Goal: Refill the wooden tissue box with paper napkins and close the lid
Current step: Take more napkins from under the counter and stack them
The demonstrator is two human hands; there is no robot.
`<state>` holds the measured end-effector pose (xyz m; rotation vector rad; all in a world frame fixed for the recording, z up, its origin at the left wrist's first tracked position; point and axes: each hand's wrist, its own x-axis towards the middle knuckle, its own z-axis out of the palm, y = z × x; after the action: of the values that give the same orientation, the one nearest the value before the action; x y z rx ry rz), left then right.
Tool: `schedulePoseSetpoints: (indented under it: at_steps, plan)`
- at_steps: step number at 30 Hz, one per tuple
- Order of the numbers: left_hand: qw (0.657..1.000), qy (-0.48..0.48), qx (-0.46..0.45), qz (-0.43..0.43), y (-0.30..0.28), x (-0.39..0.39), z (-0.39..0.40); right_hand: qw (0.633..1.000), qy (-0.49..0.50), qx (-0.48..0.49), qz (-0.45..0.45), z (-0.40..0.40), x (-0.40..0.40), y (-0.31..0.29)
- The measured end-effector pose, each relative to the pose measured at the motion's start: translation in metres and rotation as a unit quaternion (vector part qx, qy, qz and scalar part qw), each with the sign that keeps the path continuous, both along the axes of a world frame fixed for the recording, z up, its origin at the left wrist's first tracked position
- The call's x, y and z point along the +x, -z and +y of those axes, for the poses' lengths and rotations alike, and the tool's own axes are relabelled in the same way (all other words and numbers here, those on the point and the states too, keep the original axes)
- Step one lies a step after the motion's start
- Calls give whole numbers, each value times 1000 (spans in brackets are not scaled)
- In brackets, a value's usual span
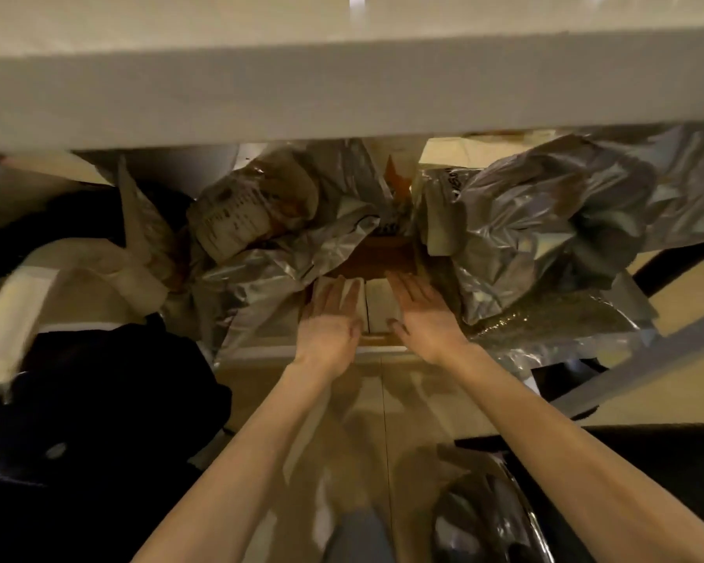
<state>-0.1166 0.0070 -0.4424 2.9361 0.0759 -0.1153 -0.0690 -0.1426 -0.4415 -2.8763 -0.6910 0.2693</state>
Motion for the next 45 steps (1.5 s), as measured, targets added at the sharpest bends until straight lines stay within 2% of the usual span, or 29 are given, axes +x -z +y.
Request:
schedulePoseSetpoints:
  at_steps: [2,5,10,13,15,18,21,28,33,39,45]
  plan:
    - [1000,-8,-16,24,21,19,2,1000,6,-1,1,0,20,24]
    - [993,-14,-47,106,45,40,5,999,10,-7,30,1,41,47]
    - [998,24,13,65,84,84,21,998,2,-9,55,11,84,73]
    - [998,31,13,44,86,102,24,998,-5,-40,53,18,99,79]
    - [997,26,-8,73,83,111,23,996,-1,-53,67,21,103,80]
    - [986,6,-49,161,85,118,28,995,11,-55,83,26,106,79]
    - [985,26,-68,157,81,121,32,995,-3,-89,41,31,109,79]
    - [983,21,-10,181,79,131,23,993,17,-111,39,33,110,78]
    - [986,-12,-33,163,74,130,22,993,21,-113,17,33,109,78]
    - [988,-21,-28,150,69,125,18,998,47,-31,39,27,107,75]
    - [995,20,80,47,44,110,8,998,54,-27,-10,19,96,51]
